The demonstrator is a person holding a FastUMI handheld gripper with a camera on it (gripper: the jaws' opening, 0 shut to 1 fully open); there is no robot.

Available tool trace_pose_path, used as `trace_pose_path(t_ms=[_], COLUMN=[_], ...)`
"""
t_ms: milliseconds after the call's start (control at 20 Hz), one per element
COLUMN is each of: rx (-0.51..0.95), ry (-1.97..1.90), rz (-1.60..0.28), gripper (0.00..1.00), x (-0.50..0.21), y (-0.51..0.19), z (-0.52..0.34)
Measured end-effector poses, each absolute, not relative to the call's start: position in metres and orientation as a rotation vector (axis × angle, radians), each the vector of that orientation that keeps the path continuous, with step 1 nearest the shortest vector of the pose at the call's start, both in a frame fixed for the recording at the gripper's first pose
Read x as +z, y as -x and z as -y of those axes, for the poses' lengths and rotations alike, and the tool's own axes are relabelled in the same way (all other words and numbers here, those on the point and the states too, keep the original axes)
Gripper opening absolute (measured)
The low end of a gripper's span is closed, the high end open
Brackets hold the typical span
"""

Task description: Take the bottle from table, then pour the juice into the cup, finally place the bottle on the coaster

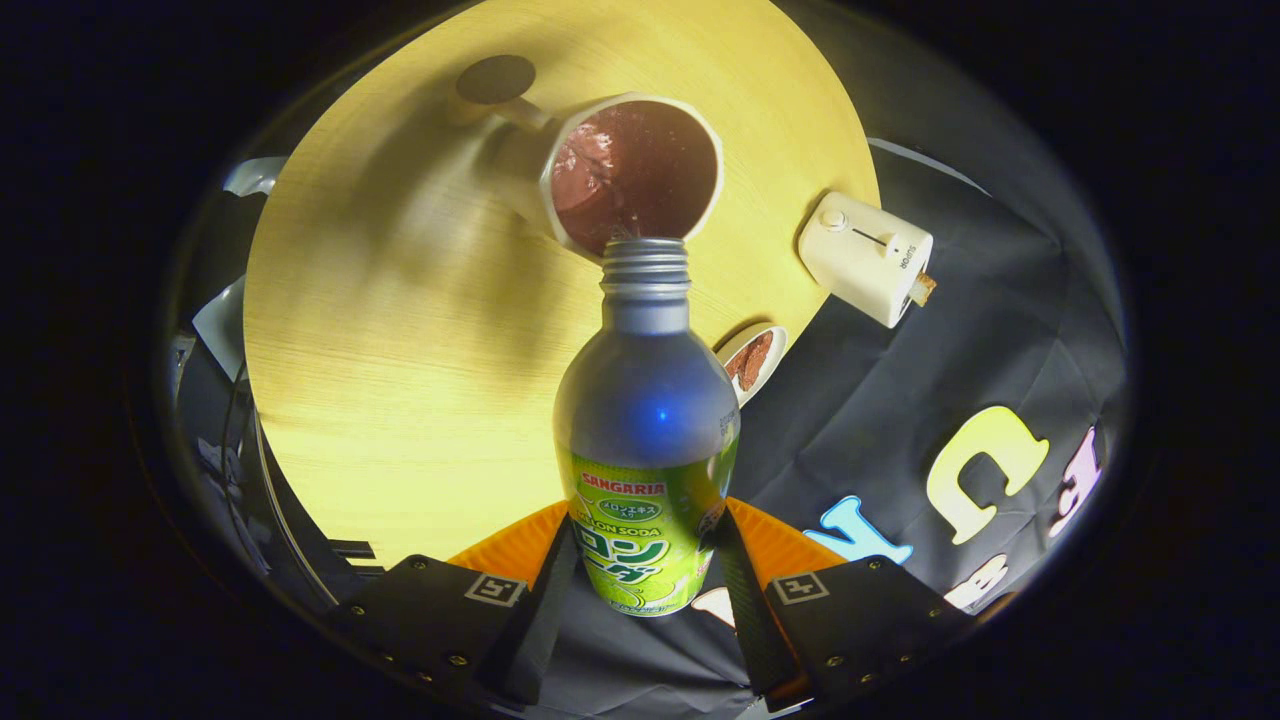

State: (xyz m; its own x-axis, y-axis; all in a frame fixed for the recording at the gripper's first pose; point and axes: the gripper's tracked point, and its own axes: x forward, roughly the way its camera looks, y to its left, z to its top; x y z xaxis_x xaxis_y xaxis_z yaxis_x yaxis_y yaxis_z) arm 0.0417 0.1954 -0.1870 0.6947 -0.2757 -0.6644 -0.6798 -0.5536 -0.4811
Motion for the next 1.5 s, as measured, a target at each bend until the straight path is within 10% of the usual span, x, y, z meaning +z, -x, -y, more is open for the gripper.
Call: trace_pose_path(t_ms=[1500], rx=[0.704], ry=[2.070], rz=[-0.694], gripper=[0.74], x=[-0.197], y=[-0.038], z=[-0.192])
